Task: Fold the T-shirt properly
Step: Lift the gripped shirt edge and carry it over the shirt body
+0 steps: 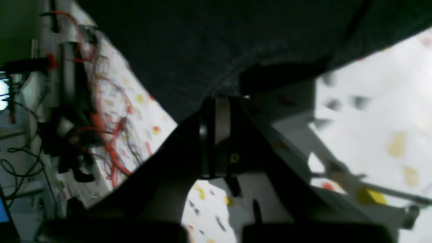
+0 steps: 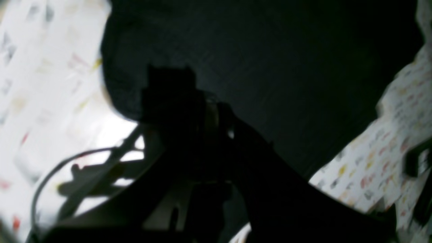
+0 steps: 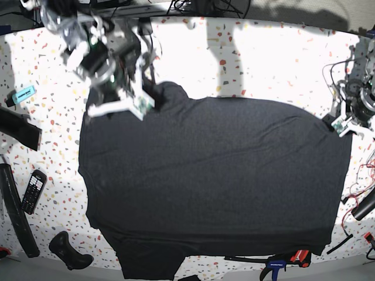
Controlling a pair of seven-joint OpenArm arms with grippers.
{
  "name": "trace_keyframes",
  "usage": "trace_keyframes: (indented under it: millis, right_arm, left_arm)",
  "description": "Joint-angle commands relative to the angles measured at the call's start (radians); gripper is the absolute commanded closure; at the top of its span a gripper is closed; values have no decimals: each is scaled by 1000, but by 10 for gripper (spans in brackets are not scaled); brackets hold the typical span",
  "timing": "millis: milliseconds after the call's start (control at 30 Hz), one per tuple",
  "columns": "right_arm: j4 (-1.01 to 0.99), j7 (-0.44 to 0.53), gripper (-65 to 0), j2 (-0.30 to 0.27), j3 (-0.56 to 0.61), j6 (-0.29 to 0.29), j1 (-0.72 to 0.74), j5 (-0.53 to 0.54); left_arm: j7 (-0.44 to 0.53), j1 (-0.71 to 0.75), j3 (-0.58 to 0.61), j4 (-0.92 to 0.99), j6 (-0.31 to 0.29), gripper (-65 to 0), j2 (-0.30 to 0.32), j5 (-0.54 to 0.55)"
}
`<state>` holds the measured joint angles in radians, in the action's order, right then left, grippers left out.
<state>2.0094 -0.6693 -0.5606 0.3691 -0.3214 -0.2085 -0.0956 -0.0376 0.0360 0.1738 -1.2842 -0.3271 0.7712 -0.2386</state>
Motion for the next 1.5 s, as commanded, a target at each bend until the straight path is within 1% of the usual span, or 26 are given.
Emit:
trace_keyframes:
  millis: [0,100,200,300,400,533,667,800,900,1000,1067,1133,1200,1233,1333,1367,1400,1467]
  right_arm:
    - [-1,23,0,3,-5,7,34,11]
    - [-69,49,0,50,-5,6,112,57]
    - [-172,79,0,106,-5,5,197,53]
    - [-280,78,0,157,-5,5,294,51]
    - [-345,77,0,198,-5,4,377,51]
    - [-367,73,0,249,-5,3,457,51]
    - [-391,77,0,302,-5,2,519,50]
    - [-489,93,0,351,-5,0,581,46]
    - [-582,105,0,381,-5,0,626,39]
    - [-645,110,0,404,-5,1,662,-23]
    - [-659,109,0,403,-5,2,676,-40]
    - [-660,108,0,402,-5,21,683,-43]
    - [-660,107,0,402,-10,55,685,-80]
    - [-660,107,0,402,-10,74,685,-104]
    - [-660,107,0,397,-10,127,685,-162]
    - [-660,107,0,397,-10,139,685,-167]
    - [-660,107,0,394,-10,148,685,-167]
    - [-660,107,0,394,-10,148,685,-167]
  left_arm:
    - [8,-26,-8,-13,13,0,24,5]
    - [7,-68,-8,-8,13,0,9,4]
    - [0,-128,-8,28,13,0,-37,4]
    - [-6,-194,-8,97,13,0,-87,4]
    - [-26,-264,-8,183,13,0,-117,4]
    - [-26,-342,-8,274,14,0,-125,5]
    - [-28,-384,-8,297,13,0,-126,5]
    - [-17,-402,-8,301,14,0,-128,5]
    - [-14,-417,-8,338,13,0,-137,5]
    - [-14,-436,-8,388,13,0,-145,4]
    - [-19,-456,-8,423,14,0,-145,4]
    - [-30,-476,-8,452,34,0,-145,4]
    - [-37,-494,-8,471,64,0,-145,4]
    - [-42,-503,-8,478,70,0,-145,5]
    - [-43,-522,-8,486,70,0,-145,4]
    - [-44,-525,-8,486,70,0,-145,5]
    - [-44,-527,-8,486,70,0,-145,5]
    - [-44,-527,-8,486,70,0,-145,4]
